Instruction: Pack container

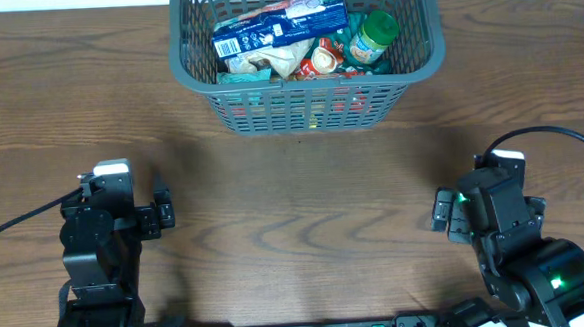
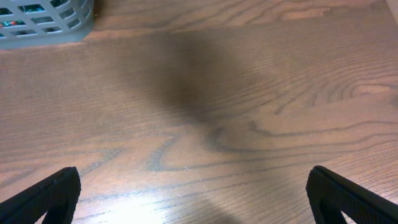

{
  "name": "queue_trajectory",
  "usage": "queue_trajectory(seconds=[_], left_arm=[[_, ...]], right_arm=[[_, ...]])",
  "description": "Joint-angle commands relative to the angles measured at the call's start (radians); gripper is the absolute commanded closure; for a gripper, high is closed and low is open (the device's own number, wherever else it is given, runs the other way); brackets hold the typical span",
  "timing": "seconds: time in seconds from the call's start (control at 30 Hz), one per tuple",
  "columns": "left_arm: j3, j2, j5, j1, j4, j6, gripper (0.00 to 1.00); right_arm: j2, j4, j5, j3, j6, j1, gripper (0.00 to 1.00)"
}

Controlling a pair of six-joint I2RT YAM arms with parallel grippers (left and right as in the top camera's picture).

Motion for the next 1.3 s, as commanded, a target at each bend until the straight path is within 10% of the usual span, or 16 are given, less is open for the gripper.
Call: queue_trajectory(seconds=[0.0,0.63,1.27], left_arm=[[-0.003,-0.006,0.006,-0.003,0.008,-0.016,0.01],[-0.003,-0.006,0.006,-0.003,0.008,-0.016,0.01],[-0.003,-0.006,0.006,-0.003,0.008,-0.016,0.01]], right_arm=[[-0.002,-0.001,0.021,-0.003,0.018,0.010,0.01],[-0.171,0.021,-0.051,-0.045,0.014,-0.066,0.01],[-0.680,0.817,-0.356,-0.775,-0.281,-0.239,0.01]])
